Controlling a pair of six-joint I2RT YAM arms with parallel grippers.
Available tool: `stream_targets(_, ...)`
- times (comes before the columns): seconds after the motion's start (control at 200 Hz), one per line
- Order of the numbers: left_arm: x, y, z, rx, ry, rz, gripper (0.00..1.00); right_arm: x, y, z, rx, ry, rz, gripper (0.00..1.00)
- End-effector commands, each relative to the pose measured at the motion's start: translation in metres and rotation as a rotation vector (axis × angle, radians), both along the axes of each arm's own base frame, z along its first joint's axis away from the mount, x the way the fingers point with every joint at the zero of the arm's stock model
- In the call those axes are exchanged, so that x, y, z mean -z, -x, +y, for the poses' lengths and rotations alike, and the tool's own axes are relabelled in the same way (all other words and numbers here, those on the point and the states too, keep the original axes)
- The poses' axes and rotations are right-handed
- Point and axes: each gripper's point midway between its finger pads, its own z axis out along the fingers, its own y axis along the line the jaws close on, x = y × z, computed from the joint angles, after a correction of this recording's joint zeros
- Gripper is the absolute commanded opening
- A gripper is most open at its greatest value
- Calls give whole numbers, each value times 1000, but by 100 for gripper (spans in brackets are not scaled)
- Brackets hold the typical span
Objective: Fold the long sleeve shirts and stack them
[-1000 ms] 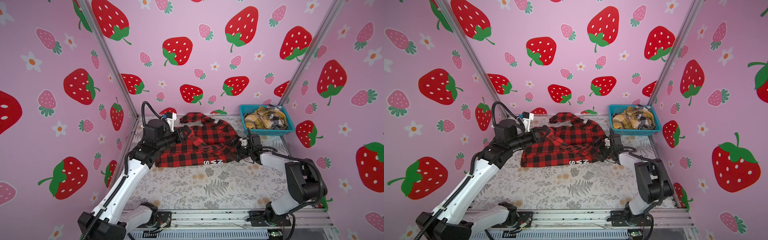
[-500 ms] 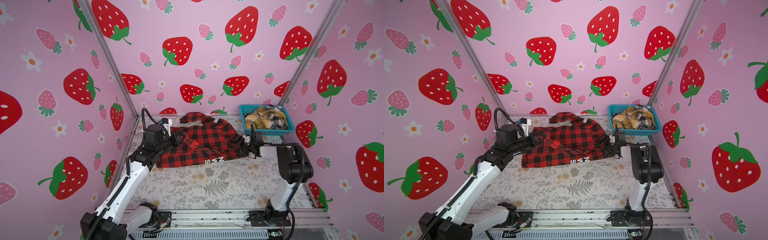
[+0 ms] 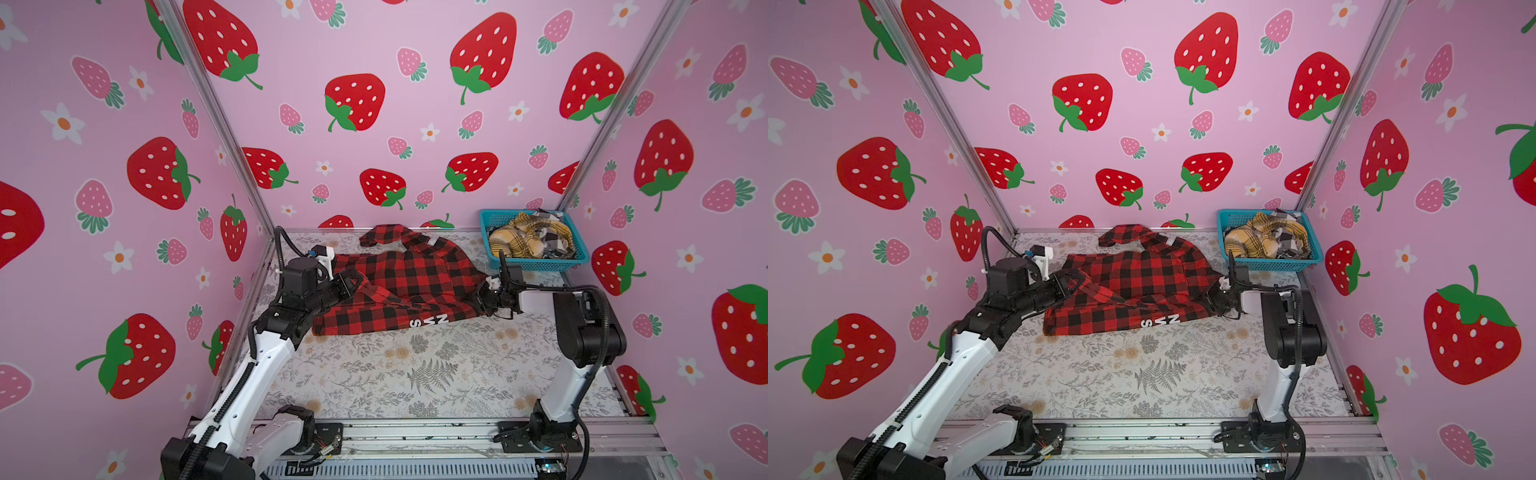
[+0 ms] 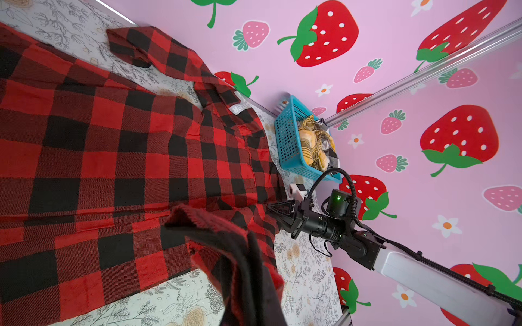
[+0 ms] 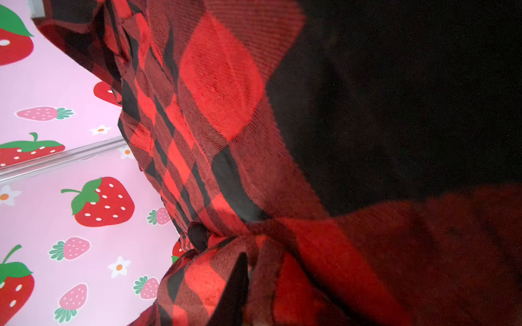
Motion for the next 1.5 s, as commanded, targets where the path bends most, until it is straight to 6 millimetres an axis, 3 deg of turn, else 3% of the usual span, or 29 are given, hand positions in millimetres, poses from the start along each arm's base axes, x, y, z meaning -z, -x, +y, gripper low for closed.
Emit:
stream_targets(0.0,6,0,4,4,-25,-4,0,-1,-5,2,6,-7,8,3)
stream_targets(0.1,22,-1,14,-40,-72,42,0,-6,-6,2,5,-4,3,0)
stream_targets(0.205,55,-7,43,-170,-171,164,0,-9,-8,3,7,-9,-7,0)
stream_targets(0.37,91,-42,61,-217,-109,292,0,-7,-8,5,23,-52,-17,0)
stream_targets(0.47,83,-77,70,-227,-74,285,0,-9,-10,7,40,-93,-40,0)
stream_targets(0.58,48,-112,82,-248,-12,213,0,-20,-15,9,62,-141,-95,0)
stream_targets(0.68,26,-126,91,-258,-9,161,0,-32,-17,10,77,-181,-156,0)
stream_targets(0.735,27,-125,94,-262,-18,154,0,-37,-16,10,83,-197,-181,0)
stream_targets(0.79,40,-120,96,-268,-27,173,0,-39,-14,11,82,-205,-202,0)
stream_targets(0.85,70,-107,101,-288,-52,233,0,-35,-9,13,75,-206,-208,0)
stream_targets(1.0,166,-67,119,-382,-87,435,0,-14,4,21,48,-201,-192,0)
stream_targets(1.136,219,-46,131,-431,-102,581,0,-3,12,22,51,-219,-183,0)
stream_targets(1.301,237,-43,137,-433,-136,647,0,1,21,25,37,-213,-182,0)
stream_targets(1.496,225,-42,137,-443,-127,628,0,4,25,26,29,-200,-172,0)
